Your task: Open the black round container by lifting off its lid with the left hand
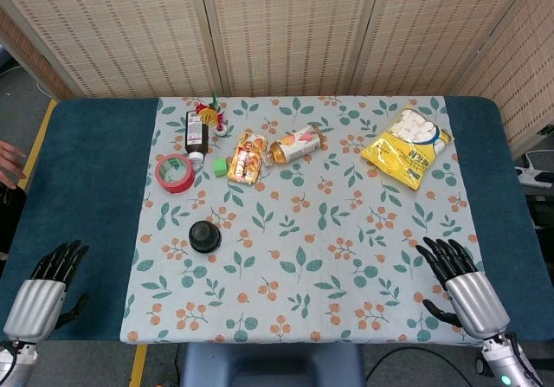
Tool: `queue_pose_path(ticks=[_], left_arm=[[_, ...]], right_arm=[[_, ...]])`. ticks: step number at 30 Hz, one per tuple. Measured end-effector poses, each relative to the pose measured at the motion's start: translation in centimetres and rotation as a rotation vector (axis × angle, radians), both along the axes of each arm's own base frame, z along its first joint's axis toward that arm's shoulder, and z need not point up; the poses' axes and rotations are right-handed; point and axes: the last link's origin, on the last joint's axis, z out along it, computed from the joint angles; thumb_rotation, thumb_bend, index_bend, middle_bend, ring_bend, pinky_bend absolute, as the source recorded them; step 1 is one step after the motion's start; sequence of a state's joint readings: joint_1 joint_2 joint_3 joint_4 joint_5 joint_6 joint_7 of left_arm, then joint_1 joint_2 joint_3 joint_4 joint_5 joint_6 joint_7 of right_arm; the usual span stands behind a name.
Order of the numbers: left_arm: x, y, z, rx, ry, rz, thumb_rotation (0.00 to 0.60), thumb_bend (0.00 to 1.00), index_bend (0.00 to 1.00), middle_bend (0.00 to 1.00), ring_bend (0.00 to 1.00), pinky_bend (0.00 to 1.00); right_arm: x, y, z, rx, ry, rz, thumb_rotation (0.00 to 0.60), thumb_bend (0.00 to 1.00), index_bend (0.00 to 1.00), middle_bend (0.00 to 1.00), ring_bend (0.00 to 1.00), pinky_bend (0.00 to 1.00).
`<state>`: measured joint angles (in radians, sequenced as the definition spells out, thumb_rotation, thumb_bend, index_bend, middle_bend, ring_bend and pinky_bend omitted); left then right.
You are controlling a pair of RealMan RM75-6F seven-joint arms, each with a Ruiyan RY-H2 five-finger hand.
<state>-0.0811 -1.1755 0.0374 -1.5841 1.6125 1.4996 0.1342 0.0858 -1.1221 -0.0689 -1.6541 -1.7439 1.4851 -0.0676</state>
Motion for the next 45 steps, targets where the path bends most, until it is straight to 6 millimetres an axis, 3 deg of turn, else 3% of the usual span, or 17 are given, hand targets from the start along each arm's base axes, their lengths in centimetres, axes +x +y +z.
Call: queue_pose_path(ticks=[6,10,16,19,23,33,45], left_arm=[[0.9,0.5,-0.5,-0.017,-0.023,-0.038,0.6,0.36,0.0,0.0,0.0,0.18],[2.8,1.5,-1.5,-0.088,-0.053,-0.086,0.6,0.36,0.0,0.0,0.0,0.21],[7.1,4.9,-2.7,-0.268,-0.071,-0.164,0.6,0.35,0.0,0.0,0.0,0.18],[10.2,7.6,-3.2,-0.357,-0.063,-0.214,0.6,0.35,0.0,0.0,0.0,0.17],[12.7,10.5,-3.6,-0.416,-0.048,-0.218,0.6,0.34,0.0,0.0,0.0,0.17],[16.7,17.0,-5.0,-0.504,0.011,-0.145,0.6,0.34,0.0,0.0,0.0,0.06],[19.2,20.2,-7.9,-0.665,0.055,-0.02,0.6,0.32,0.0,0.0,0.0,0.08]], right_arm=[[-0.4,-0.1,0.4,-0.003,0.0,-0.012,0.6,0.12,0.0,0.0,0.0,0.0],[-0.4,-0.1,0.2,0.013,0.004,-0.011,0.6,0.12,0.0,0.0,0.0,0.0],[-0.4,-0.4,-0.3,0.03,0.014,-0.016,0.6,0.12,0.0,0.0,0.0,0.0],[-0.4,-0.4,-0.4,0.025,0.018,-0.016,0.6,0.12,0.0,0.0,0.0,0.0],[-0.3,-0.4,-0.7,0.026,0.03,-0.011,0.6,0.12,0.0,0.0,0.0,0.0],[-0.4,-0.7,-0.9,0.014,0.04,-0.016,0.6,0.12,0.0,0.0,0.0,0.0],[-0.4,-0.6,-1.1,0.017,0.038,-0.018,0.6,0.12,0.0,0.0,0.0,0.0]])
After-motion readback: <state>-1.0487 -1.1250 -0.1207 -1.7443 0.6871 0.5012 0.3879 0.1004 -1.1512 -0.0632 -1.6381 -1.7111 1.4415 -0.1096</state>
